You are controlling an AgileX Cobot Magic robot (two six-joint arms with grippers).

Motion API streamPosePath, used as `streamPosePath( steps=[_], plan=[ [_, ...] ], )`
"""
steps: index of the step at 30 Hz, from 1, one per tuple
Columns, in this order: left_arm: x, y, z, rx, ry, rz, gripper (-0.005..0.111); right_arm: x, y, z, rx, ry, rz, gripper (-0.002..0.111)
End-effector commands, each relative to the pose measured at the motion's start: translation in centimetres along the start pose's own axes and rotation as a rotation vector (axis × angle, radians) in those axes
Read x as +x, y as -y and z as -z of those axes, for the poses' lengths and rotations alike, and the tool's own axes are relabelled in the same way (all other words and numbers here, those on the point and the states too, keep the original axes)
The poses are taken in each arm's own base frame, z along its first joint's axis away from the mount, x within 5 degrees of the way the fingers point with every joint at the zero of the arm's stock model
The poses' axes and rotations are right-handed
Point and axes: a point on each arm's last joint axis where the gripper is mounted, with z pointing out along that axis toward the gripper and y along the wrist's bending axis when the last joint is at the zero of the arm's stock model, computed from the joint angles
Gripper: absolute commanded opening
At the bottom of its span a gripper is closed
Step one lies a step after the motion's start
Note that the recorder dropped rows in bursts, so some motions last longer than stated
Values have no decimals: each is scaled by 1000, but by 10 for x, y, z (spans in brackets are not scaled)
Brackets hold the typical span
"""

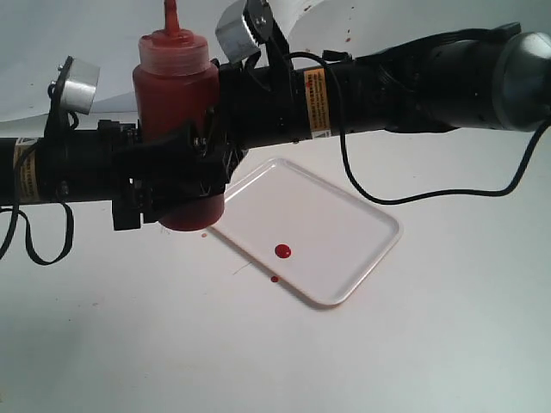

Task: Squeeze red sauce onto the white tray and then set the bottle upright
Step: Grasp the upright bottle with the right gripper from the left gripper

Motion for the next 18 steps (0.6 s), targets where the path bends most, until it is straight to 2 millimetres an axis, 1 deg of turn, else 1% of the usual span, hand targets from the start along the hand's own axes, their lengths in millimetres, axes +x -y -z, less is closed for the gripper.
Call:
streamPosePath(
  steps=[1, 2, 5, 10, 13, 15, 18],
  plan=[
    [-5, 1, 0, 15, 39, 8, 0, -4, -2, -2, 0, 15, 9, 60],
    [-5, 1, 0, 15, 39, 8, 0, -4, -2, -2, -4, 17, 9, 41],
    [-5, 1, 0, 15, 39, 8, 0, -5, -2, -2, -8, 20, 0, 1],
    [-3, 3, 0, 29, 16, -1, 0, -6, -5, -2, -36, 31, -3, 1],
    [-2, 3, 0, 37, 4, -6, 3, -6, -7, -1, -60, 40, -3, 1],
    [-1, 4, 0, 38, 2, -5, 8, -6, -8, -1, -69, 40, -1, 1],
    [-1, 4, 0, 38, 1, 16, 21, -6, -10, -1, -93, 35, 8, 0]
  ],
)
